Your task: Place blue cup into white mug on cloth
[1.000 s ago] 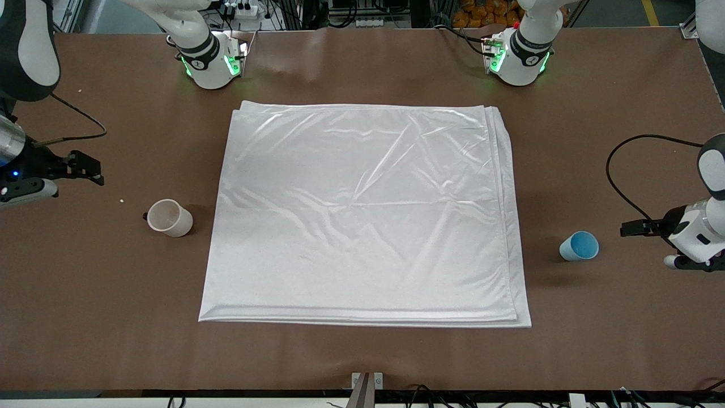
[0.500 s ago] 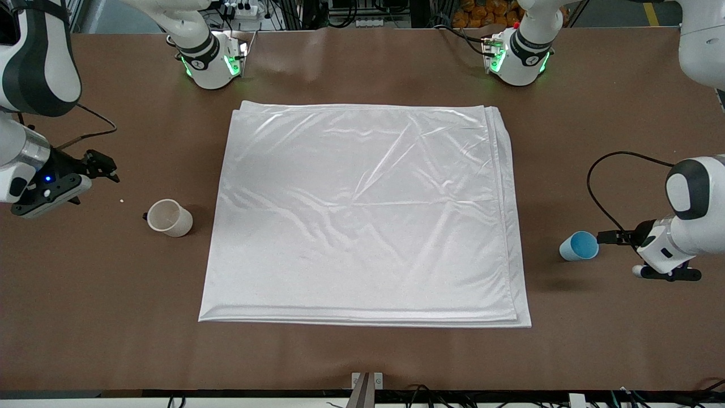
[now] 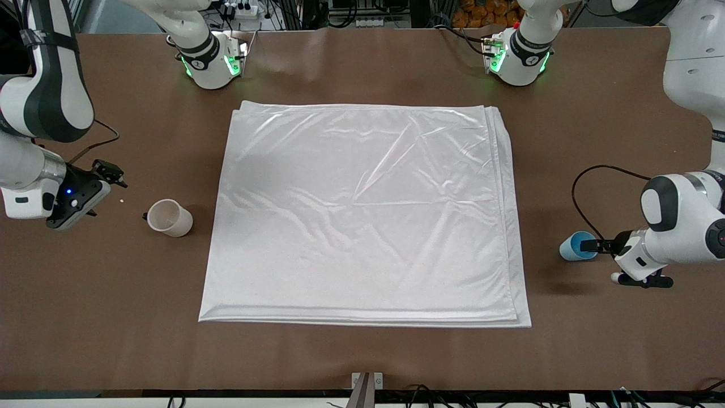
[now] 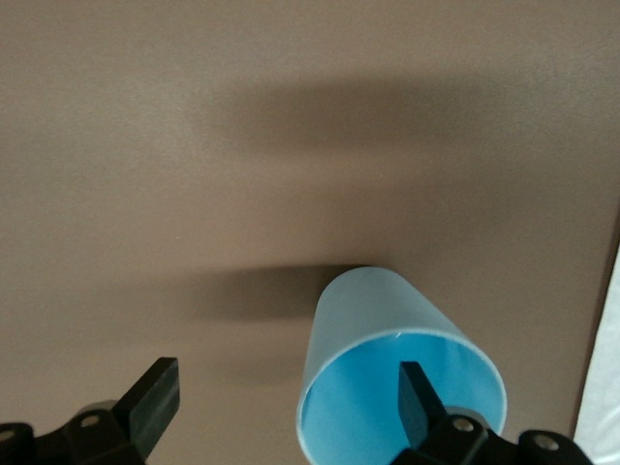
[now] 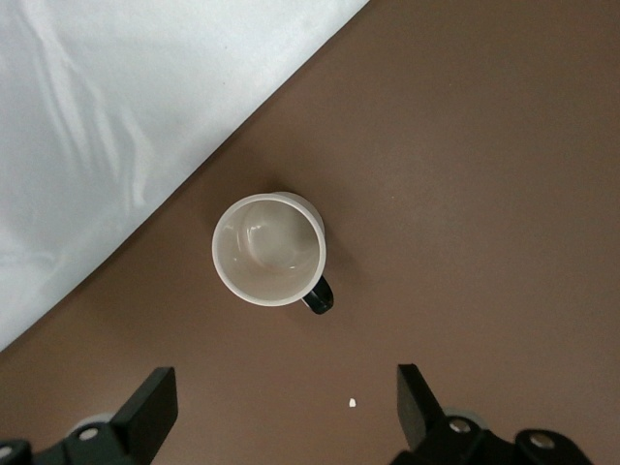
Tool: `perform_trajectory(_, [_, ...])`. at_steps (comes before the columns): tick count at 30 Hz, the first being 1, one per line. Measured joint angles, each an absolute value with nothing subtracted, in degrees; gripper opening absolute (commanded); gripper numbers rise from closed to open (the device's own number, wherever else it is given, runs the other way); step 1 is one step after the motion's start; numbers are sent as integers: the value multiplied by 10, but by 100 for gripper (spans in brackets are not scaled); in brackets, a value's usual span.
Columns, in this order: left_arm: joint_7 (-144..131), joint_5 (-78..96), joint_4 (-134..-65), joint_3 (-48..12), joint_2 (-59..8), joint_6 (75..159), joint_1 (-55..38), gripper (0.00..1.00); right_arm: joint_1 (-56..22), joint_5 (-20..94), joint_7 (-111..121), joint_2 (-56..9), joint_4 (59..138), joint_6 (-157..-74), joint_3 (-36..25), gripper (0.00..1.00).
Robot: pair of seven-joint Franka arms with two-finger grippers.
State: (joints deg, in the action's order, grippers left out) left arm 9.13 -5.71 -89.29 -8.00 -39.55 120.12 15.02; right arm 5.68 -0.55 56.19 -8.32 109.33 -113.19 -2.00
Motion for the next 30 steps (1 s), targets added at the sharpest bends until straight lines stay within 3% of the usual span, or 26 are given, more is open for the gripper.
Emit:
perform_trajectory(1, [91, -57, -893, -80, -398, 1204, 149, 100, 59, -5, 573, -87, 1093, -1137, -20, 100])
perform_trajectory(2, [91, -57, -893, -80, -401, 1207, 148, 90, 63, -6, 584, -90, 1093, -1142, -20, 100])
perform_trajectory(6, [91, -57, -893, -81, -408, 1215, 142, 14, 76, -6, 623, -106, 1094, -1157, -21, 100])
perform_trajectory(7, [91, -57, -893, -81, -410, 1216, 141, 1, 79, -6, 635, -110, 1094, -1160, -21, 100])
perform_trajectory(30, [91, -57, -883, -82, -406, 1217, 136, 0, 91, -6, 838, -166, 1154, -1282, -20, 100])
